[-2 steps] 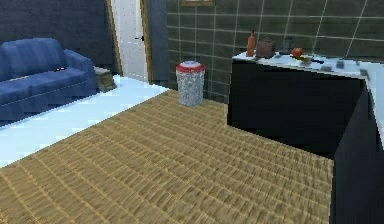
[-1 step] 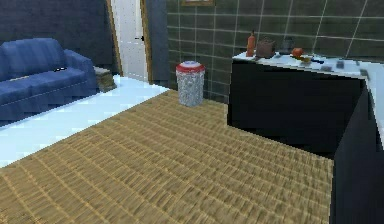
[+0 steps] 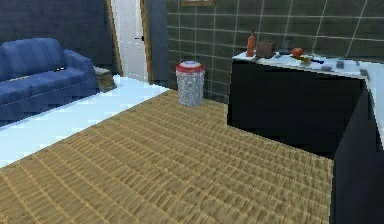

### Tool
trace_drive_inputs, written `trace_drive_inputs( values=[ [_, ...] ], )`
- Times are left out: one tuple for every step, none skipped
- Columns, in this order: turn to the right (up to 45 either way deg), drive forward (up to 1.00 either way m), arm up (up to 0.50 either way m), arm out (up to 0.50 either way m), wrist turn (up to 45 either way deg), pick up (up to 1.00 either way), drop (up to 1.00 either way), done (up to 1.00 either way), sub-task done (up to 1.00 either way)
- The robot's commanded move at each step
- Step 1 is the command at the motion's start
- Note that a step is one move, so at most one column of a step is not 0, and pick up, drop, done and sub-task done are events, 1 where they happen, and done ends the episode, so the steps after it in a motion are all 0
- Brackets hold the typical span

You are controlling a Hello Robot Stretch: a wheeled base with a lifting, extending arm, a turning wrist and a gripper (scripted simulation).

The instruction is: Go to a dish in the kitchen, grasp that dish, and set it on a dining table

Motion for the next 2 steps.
trace_drive_inputs(
  values=[
    [0.0,0.00,0.00,0.00,27.0,0.00,0.00,0.00,0.00],
    [0.0,0.00,-0.04,0.00,0.0,0.00,0.00,0.00,0.00]
  ],
)
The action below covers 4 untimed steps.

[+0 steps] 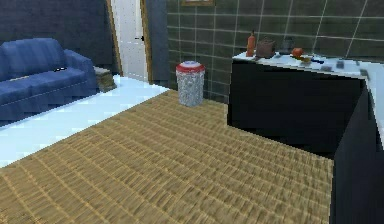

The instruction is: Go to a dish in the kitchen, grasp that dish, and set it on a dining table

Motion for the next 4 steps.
trace_drive_inputs(
  values=[
    [0.0,0.00,0.00,0.00,0.0,1.00,0.00,0.00,0.00],
    [0.0,0.00,0.04,0.00,0.0,0.00,0.00,0.00,0.00],
    [0.0,0.00,0.00,0.00,-45.0,0.00,0.00,0.00,0.00],
    [0.0,0.00,0.00,0.00,-45.0,0.00,0.00,0.00,0.00]
  ],
)
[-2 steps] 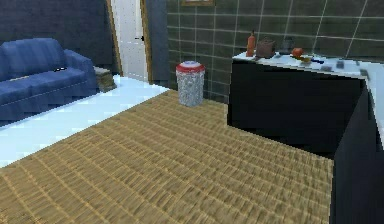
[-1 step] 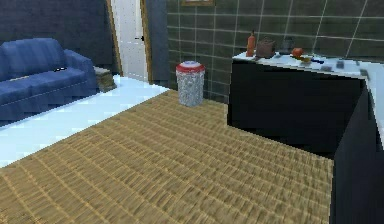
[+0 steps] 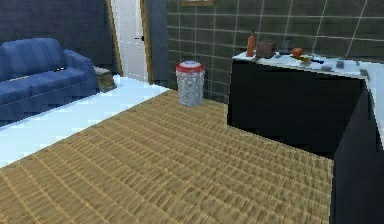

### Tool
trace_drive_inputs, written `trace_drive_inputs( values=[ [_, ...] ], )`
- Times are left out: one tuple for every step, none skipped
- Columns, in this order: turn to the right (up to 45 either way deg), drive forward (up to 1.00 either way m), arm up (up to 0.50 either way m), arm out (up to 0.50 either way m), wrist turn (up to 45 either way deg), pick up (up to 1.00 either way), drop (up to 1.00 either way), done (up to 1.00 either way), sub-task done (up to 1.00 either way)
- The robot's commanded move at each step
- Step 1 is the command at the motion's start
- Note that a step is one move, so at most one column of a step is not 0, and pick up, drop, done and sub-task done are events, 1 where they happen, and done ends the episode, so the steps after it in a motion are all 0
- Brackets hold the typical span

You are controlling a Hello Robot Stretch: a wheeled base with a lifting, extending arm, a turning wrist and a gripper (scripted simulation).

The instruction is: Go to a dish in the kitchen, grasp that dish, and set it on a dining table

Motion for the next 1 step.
trace_drive_inputs(
  values=[
    [0.0,0.00,0.00,0.00,-27.0,0.00,0.00,0.00,0.00]
  ],
)
